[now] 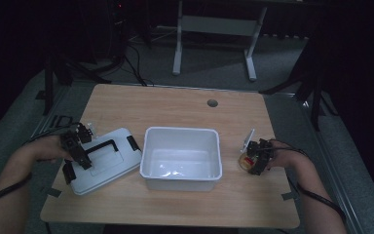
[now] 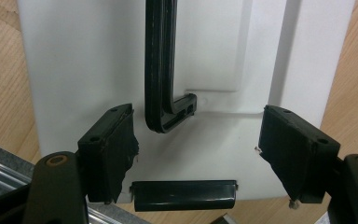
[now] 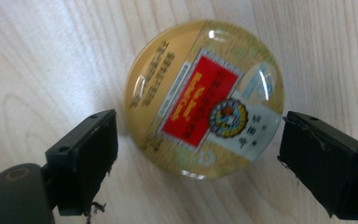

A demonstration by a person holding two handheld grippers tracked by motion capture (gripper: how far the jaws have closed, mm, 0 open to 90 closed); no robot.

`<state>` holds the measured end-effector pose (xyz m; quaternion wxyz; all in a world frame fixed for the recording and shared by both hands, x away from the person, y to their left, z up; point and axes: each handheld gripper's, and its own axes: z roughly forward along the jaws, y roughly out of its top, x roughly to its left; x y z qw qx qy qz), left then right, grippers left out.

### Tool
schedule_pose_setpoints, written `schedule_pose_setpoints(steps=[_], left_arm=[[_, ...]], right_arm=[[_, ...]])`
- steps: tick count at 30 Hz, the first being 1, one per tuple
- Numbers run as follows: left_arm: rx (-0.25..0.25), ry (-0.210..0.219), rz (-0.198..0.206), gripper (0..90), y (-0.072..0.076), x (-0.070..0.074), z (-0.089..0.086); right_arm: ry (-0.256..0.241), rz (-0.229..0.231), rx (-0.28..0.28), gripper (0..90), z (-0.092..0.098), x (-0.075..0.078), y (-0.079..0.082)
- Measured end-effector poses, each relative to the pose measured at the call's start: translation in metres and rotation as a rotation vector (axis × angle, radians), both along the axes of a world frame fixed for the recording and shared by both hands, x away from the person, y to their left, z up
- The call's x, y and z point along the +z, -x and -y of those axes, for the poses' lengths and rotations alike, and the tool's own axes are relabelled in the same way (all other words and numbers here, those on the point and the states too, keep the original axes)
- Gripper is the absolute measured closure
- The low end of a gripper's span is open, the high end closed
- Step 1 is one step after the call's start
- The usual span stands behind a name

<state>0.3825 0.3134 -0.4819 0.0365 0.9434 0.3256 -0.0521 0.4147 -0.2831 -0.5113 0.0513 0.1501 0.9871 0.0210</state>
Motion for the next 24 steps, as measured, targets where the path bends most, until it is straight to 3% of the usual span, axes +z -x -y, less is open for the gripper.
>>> schedule_pose_setpoints(steps=[9, 14, 17, 24], left_arm=[[-0.001, -0.005, -0.012, 26.7, 0.0, -0.003, 0.001], [-0.004, -0.011, -0.015, 26.7, 0.0, -0.002, 0.0], [-0.004, -0.012, -0.014, 26.7, 0.0, -0.001, -0.001], [0.001, -0.012, -0.024, 26.7, 0.0, 0.0, 0.0]], right_arm=[[0.026, -0.02, 0.03, 15.1, -0.011, -0.007, -0.008], [0.052, -0.019, 0.081, 20.0, -0.016, -0.007, -0.008], [0.073, -0.005, 0.108, 20.1, -0.018, -0.005, -0.005], [0.06, 0.001, 0.174, 20.2, -0.023, 0.007, 0.007]])
